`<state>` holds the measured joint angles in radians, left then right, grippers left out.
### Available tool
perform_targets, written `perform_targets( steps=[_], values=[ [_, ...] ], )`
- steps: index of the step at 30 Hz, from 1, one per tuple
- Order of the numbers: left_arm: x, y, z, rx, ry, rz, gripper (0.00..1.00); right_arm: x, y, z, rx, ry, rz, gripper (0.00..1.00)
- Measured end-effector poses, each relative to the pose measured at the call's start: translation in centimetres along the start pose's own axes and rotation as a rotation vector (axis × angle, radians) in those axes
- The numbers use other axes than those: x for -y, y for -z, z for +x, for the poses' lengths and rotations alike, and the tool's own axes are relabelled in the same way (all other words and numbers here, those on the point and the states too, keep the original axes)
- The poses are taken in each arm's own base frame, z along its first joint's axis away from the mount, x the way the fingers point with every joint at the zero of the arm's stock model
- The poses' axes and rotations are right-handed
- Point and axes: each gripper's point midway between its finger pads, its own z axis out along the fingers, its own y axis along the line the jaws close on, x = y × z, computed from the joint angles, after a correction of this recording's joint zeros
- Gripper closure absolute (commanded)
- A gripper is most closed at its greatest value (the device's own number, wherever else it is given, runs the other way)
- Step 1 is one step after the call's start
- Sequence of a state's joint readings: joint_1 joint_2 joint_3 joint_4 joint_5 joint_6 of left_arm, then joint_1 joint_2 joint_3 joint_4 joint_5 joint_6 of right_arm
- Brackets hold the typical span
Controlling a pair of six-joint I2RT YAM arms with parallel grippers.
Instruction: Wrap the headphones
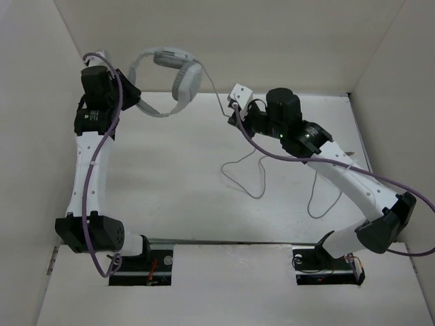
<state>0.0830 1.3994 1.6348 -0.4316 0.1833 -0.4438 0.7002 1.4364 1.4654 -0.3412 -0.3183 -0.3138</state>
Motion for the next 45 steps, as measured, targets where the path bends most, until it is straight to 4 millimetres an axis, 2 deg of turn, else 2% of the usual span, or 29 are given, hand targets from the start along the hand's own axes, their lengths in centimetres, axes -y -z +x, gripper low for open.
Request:
perform_targets(
  steps=[4,7,10,13,16,19,22,29,33,39,45],
  values=[
    [0.8,-1.4,3.6,-0.055,-0.175,-0.027,1.00,5.7,2.0,-3.7,-0.038,0.357,0.232,1.00],
    [0.9,-2.5,6.3,-0.105,-0.332,-0.053,1.00,9.3,3.2,-4.3,-0.149,0.635,0.393,1.00],
    [0.7,-3.3,9.0,-0.153,-0.497,-0.073,1.00,12.3,3.4,-5.9,-0.218,0.895,0.533,1.00],
    [0.7,-3.5,11.6,-0.205,-0.636,-0.073,1.00,14.2,3.3,-8.5,-0.222,1.066,0.648,1.00],
    [1.7,-3.2,13.9,-0.248,-0.734,-0.030,1.00,14.6,3.6,-10.7,-0.189,1.137,0.709,1.00],
    [3.9,-2.7,15.6,-0.268,-0.799,0.045,1.00,14.0,3.8,-12.5,-0.132,1.149,0.738,1.00],
    [6.3,-2.0,17.0,-0.278,-0.833,0.126,1.00,13.3,3.4,-12.9,-0.081,1.109,0.723,1.00],
    [12.1,0.3,18.2,-0.264,-0.849,0.315,1.00,11.9,1.4,-10.5,-0.019,0.900,0.597,1.00],
    [13.6,1.0,18.4,-0.277,-0.806,0.381,1.00,11.4,0.5,-8.9,0.000,0.774,0.522,1.00],
    [14.6,2.2,18.8,-0.304,-0.754,0.455,1.00,13.2,1.2,-7.0,-0.006,0.613,0.488,1.00],
    [16.6,4.9,18.1,-0.316,-0.697,0.569,1.00,15.5,2.9,-6.8,0.014,0.484,0.481,1.00]
  ],
)
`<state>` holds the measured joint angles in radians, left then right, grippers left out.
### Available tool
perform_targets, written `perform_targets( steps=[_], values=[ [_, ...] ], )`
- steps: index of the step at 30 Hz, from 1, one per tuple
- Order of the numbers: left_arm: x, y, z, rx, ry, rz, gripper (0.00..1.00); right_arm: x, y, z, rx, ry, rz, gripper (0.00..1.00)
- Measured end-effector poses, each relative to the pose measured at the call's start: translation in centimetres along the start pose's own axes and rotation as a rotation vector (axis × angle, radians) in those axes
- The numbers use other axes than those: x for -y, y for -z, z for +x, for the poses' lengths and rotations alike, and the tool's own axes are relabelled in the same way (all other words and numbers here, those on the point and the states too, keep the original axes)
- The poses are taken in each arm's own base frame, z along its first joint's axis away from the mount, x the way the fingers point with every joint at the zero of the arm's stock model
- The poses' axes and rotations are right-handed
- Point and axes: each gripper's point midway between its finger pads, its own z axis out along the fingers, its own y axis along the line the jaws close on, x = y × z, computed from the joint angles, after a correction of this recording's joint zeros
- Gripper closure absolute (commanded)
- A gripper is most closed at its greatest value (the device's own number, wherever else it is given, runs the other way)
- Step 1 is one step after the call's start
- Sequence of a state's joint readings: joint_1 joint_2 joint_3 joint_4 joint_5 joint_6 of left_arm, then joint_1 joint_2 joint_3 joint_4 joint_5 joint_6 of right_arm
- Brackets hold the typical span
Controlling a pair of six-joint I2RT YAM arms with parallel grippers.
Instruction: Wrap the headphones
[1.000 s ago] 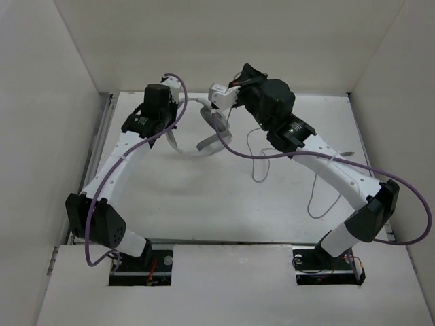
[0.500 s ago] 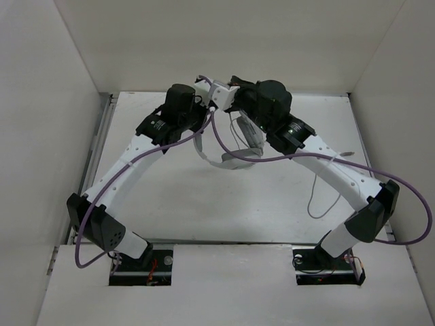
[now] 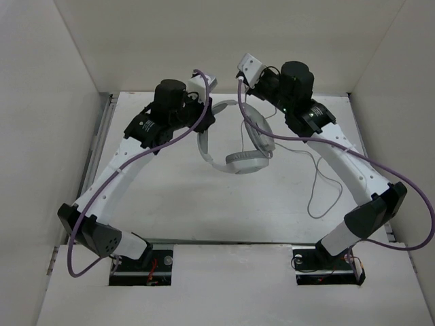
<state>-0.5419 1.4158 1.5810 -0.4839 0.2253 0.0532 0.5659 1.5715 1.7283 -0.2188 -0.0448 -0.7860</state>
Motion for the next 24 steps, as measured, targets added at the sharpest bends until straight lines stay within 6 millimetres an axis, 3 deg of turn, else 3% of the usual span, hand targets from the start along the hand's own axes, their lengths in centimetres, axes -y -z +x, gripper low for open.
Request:
perform_targets(
  steps=[5,10,17,24],
  values=[
    [2.4,1.3,-2.5,0.058,-0.011,0.094,1.00,-0.5,-0.5,-0.5,0.023,-0.051,-0.044,1.00],
    [4.0,1.4,-2.3,0.048,-0.021,0.146,1.00,-1.8,-1.2,0.1,0.011,-0.060,-0.092,1.00],
    [4.2,1.9,-2.5,0.043,-0.020,0.151,1.00,-2.8,-1.4,0.7,-0.005,-0.078,-0.129,1.00],
    [4.1,3.3,-4.6,0.079,-0.021,0.147,1.00,-3.5,-1.1,0.8,0.025,-0.214,-0.192,0.89]
  ],
)
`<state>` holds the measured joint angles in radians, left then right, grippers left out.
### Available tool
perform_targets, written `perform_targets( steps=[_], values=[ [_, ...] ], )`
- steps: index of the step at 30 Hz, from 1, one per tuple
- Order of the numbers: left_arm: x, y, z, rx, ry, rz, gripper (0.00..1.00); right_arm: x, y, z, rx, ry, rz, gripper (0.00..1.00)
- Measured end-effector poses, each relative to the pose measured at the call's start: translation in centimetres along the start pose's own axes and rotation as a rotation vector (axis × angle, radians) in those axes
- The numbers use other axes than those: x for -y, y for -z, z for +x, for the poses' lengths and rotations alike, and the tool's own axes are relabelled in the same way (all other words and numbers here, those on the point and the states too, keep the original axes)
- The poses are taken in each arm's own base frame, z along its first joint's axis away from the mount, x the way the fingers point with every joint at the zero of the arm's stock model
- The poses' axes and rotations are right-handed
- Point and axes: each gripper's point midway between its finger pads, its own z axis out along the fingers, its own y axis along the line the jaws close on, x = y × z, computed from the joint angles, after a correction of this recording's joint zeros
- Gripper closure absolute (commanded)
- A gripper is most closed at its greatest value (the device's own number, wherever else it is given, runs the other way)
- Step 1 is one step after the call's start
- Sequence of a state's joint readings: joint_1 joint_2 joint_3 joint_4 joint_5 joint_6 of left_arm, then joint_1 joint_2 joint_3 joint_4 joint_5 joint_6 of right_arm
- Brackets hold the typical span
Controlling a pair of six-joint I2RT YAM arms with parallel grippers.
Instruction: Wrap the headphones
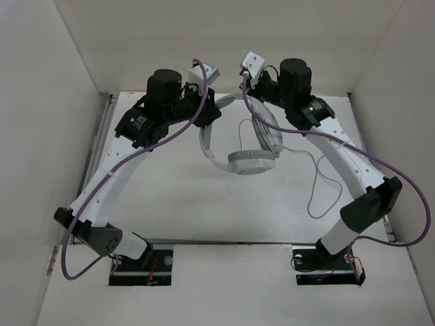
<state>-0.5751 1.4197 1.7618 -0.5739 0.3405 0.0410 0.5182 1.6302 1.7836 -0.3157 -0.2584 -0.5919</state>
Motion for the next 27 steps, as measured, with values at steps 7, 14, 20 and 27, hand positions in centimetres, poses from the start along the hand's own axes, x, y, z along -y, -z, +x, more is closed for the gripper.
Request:
perform_targets(
  steps=[7,14,20,27],
  values=[
    [0.8,0.7,-2.6,0.056,-0.007,0.031,1.00,-3.4,1.9,-1.0,0.083,-0.345,-0.281,0.66],
    [1.5,1.6,-5.0,0.119,-0.008,0.052,1.00,-8.4,4.4,-3.9,0.154,-0.713,-0.602,0.57],
    [0.6,1.3,-6.9,0.156,0.008,0.035,1.00,-11.9,5.7,-3.5,0.140,-0.983,-0.774,0.53],
    [-3.7,1.5,-9.1,0.212,0.049,-0.086,1.00,-14.4,6.8,-1.9,0.088,-1.196,-0.870,0.46]
  ],
)
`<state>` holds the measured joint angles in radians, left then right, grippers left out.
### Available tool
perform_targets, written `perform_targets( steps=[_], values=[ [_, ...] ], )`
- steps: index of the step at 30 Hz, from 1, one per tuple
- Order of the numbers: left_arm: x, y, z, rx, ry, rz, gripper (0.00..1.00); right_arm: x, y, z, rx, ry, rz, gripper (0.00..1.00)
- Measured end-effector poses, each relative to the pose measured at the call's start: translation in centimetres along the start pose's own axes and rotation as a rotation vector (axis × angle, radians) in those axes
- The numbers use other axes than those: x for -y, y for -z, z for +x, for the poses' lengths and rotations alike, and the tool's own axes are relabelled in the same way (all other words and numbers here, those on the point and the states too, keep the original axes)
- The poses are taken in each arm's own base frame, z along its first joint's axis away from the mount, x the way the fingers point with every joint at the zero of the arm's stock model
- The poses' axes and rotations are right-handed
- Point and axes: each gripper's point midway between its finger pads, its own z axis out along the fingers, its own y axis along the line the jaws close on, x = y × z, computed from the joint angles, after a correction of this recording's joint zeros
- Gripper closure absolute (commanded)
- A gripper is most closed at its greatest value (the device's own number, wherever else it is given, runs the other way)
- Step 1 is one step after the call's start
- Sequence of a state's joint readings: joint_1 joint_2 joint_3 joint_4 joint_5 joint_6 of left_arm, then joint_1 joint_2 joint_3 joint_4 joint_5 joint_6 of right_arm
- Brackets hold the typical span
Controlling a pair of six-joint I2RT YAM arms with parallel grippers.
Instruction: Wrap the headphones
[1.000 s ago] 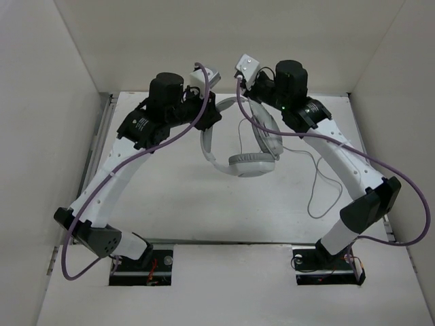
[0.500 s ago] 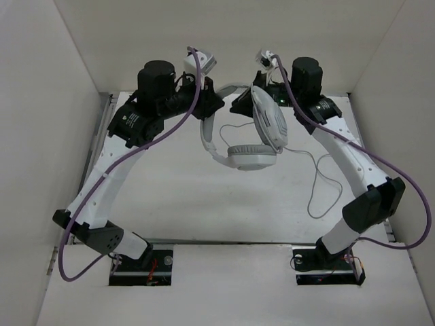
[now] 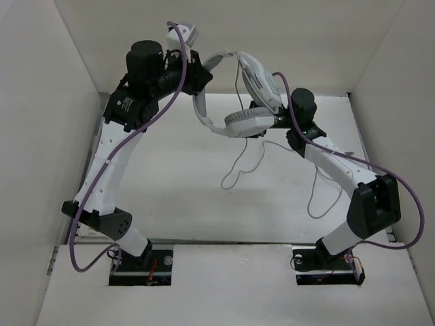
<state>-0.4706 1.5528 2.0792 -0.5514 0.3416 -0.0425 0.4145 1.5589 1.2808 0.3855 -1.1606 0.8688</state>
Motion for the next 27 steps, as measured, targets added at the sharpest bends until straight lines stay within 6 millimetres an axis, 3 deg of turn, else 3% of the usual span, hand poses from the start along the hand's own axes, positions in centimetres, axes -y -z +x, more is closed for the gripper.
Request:
perform_targets(
  steps=[7,13,19,23,27],
  values=[
    [-3.6,-0.6,-2.9,0.093,0.042,-0.134,1.00,-1.3,-0.1,1.6,0.009,-0.078,-0.048,0.44],
    [-5.7,-1.2,-3.3,0.122,0.090,-0.233,1.00,-2.7,-1.3,3.0,-0.007,-0.099,-0.094,0.44],
    [-8.2,-1.4,-3.4,0.144,0.099,-0.363,1.00,-2.3,-2.2,3.8,0.006,-0.134,-0.083,0.45],
    [-9.7,-1.2,-3.5,0.160,0.107,-0.435,1.00,-2.5,-2.9,4.0,0.018,-0.135,-0.080,0.49],
    [-10.9,-1.1,-3.7,0.176,0.112,-0.495,1.00,-2.2,-4.0,4.9,0.000,-0.139,-0.077,0.60]
  ],
)
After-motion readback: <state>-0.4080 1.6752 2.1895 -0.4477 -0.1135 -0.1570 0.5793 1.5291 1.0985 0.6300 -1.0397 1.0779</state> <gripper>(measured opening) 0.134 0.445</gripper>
